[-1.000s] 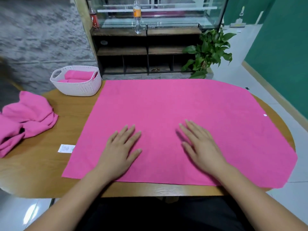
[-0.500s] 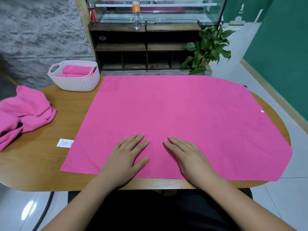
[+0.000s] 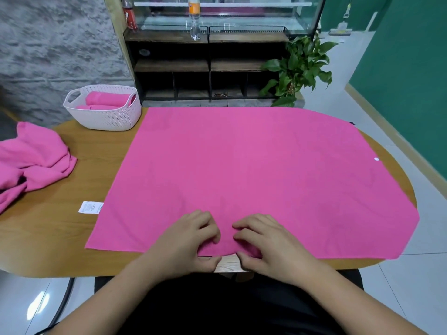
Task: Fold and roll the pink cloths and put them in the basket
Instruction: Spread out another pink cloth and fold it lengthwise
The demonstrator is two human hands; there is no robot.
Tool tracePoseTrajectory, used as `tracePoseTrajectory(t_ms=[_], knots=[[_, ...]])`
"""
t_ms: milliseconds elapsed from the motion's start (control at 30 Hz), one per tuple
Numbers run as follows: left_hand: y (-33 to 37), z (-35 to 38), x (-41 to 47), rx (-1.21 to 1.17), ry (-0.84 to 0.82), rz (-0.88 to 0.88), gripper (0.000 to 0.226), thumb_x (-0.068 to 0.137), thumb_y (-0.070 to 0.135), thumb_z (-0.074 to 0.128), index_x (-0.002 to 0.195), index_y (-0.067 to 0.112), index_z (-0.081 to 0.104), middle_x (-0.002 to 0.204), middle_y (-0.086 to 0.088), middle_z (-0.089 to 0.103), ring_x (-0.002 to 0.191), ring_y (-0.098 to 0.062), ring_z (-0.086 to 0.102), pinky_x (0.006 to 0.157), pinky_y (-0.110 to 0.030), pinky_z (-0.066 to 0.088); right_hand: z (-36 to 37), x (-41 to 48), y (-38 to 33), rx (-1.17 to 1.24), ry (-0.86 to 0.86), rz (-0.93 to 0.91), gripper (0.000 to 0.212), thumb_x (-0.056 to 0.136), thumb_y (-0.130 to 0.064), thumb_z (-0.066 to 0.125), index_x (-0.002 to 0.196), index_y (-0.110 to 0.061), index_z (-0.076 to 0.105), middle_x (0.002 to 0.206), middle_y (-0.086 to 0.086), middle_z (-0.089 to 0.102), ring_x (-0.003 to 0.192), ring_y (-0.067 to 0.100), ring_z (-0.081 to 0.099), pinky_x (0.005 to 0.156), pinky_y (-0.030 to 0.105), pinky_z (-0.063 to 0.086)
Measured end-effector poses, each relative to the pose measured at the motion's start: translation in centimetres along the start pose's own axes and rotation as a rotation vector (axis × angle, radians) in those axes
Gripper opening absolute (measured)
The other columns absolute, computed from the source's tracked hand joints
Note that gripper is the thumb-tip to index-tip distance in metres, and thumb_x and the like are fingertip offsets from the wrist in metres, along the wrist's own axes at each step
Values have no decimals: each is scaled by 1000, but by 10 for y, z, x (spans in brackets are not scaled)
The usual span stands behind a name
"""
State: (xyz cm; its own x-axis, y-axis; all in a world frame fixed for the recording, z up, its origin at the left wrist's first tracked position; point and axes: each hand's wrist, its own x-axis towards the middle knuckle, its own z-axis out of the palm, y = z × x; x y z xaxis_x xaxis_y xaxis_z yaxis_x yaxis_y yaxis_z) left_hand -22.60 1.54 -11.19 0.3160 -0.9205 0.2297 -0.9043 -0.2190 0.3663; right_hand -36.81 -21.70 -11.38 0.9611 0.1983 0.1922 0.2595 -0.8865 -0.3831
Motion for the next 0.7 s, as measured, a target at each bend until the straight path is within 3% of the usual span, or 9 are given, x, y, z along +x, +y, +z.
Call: tracePoseTrajectory(t_ms=[67,133,233,367,467,567,633,700], knots=[[2,-2,-1,52,-58,-12,25,77,29,68,101,26,60,103,11,50,94,-18,51,80,-39,47,-3,2,-2,-16,-14,14,29,88,-30,66,116,-25,69,135,-9,62,124,15,57,99,40,49],[1,-3,-3,100,-114,-57,34,74,20,58,107,28,56,107,10,49,98,-19,50,83,-40,47,-7,4,-2,-39,-46,24,41,82,-19,54,120,-26,66,137,-10,60,125,16,56,100,38,50],[-9,-9,-4,115,-123,-139,45,70,11,54,110,31,53,110,9,50,102,-21,51,84,-42,49,-9,6,1,-64,-57,34,49,79,-17,42,123,-24,63,134,-7,59,123,20,57,99,37,51],[-25,-24,-10,65,-47,-281,36,74,25,52,110,32,55,108,11,54,107,-20,56,89,-41,50,-16,4,12,-106,-19,131,31,88,-29,52,117,-25,62,119,-9,63,113,21,61,87,40,56],[-41,-33,-14,109,55,-399,40,78,35,49,114,27,64,109,7,60,107,-23,57,92,-42,49,-24,1,27,-90,30,210,27,94,-39,49,116,-30,62,112,-10,65,108,21,63,86,42,56],[-54,-40,-16,46,169,-491,40,86,36,46,115,22,69,107,5,66,105,-25,61,91,-40,48,-36,0,37,8,100,318,16,102,-36,55,115,-33,63,104,-9,71,101,23,67,83,43,54],[-52,-45,-14,-83,206,-547,32,92,35,49,114,24,71,105,6,72,102,-19,66,88,-36,47,-45,1,41,59,151,391,13,104,-32,59,116,-31,65,92,-5,74,88,23,69,78,42,54],[-50,-47,-12,-159,224,-596,31,94,36,52,113,22,72,102,2,77,98,-18,68,85,-35,47,-54,3,42,90,160,420,6,105,-31,58,108,-30,64,75,-7,68,71,18,59,73,44,51]])
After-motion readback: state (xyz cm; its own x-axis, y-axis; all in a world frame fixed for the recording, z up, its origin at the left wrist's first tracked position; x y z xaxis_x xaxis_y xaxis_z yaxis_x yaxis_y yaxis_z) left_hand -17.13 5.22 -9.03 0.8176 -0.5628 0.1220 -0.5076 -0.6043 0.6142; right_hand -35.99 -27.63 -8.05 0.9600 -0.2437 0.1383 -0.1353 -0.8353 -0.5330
